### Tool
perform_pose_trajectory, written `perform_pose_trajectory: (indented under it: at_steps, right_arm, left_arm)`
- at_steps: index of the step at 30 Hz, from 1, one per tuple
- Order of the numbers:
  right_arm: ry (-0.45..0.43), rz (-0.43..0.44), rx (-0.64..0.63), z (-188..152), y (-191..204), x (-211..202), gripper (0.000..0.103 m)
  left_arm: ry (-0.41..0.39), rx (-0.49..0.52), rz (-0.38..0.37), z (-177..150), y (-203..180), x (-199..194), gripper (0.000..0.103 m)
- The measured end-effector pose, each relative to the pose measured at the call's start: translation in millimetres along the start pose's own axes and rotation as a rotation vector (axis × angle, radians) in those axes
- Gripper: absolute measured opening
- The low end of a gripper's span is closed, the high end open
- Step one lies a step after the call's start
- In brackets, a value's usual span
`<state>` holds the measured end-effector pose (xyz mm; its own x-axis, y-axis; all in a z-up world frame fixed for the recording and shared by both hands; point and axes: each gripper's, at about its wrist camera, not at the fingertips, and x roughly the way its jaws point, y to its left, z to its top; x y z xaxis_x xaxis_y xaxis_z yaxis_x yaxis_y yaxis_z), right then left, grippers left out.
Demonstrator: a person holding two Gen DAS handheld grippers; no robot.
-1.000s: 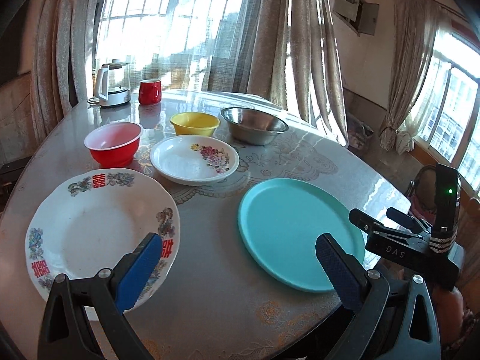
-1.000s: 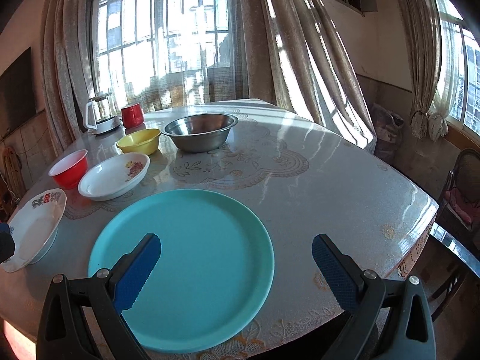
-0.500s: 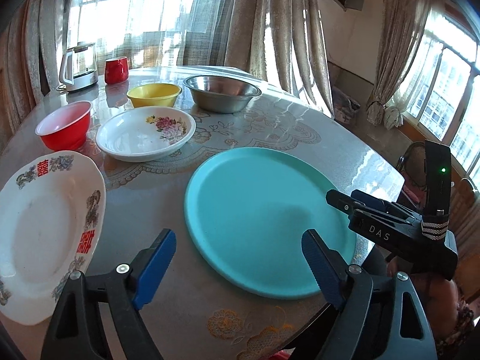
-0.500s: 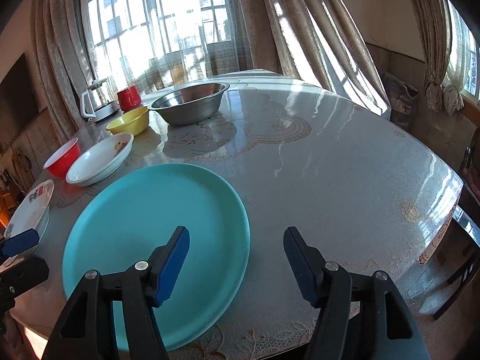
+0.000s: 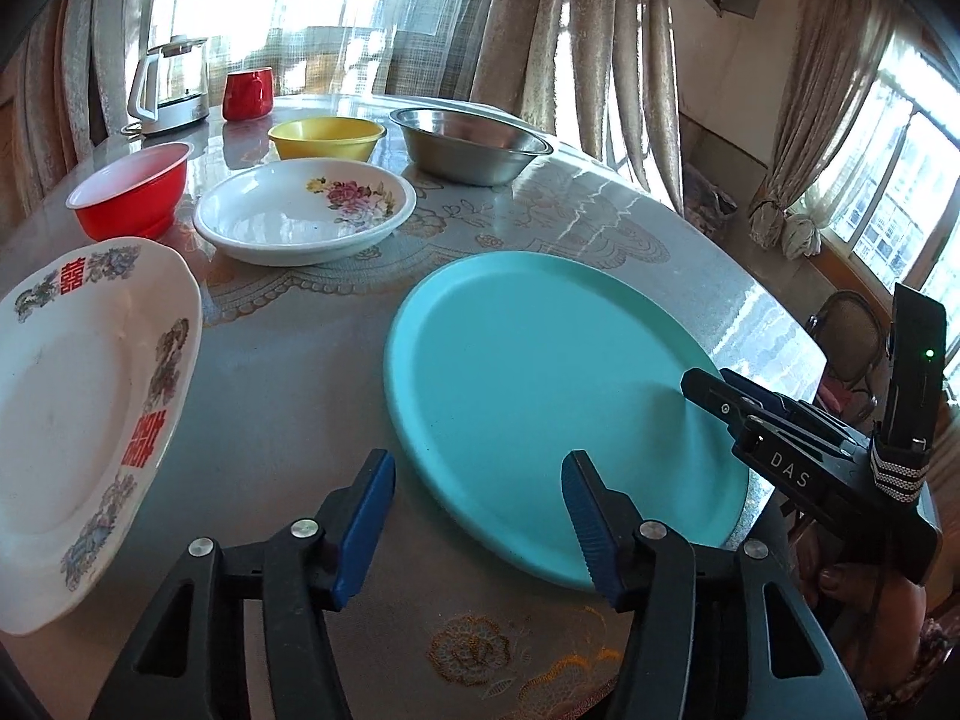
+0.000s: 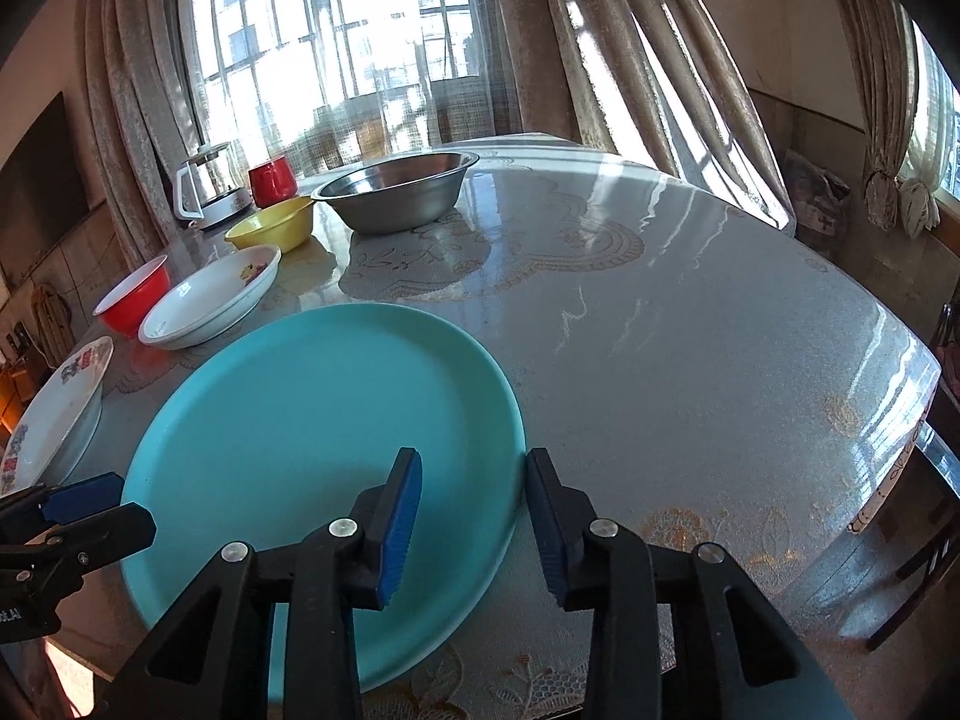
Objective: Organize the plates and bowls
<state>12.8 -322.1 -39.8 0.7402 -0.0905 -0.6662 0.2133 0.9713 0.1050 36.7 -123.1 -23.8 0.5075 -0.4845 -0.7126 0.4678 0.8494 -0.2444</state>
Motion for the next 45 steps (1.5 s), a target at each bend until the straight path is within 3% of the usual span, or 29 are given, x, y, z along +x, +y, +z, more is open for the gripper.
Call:
perform_pose_trajectory:
  at_steps: [2,10,15,25,36,45]
  right_arm:
    - [-0.005,-0.014,0.001,0,-1,0,0.03]
    - [-0.016,-0.007,0.034,0,-8,-1,0.022]
    - [-0.023,-0.006,0.051,1,-7,-1,0.022]
    - [-0.063,-0.024,0.059,22,-9,5,0.022]
    - [-0.036,-0.035,0.091,34,-18,30,0.022]
    - [-0.024,-0.067,0.122,30,-17,32,0.026]
  left_arm:
    - [-0.014,0.01,0.018,0,-1,1,0.048]
    - [-0.023,0.009,0.06,5,6,2,0.029]
    - [-0.056,0.045,0.107,11,1,3,0.029]
    - [-0.071,0.04,0.129,39,-4,19,0.029]
    - [-0.003,0.04,0.177,54,-4,52,0.029]
    - [-0.01,0.07,0.174,50,-9,50,0.03]
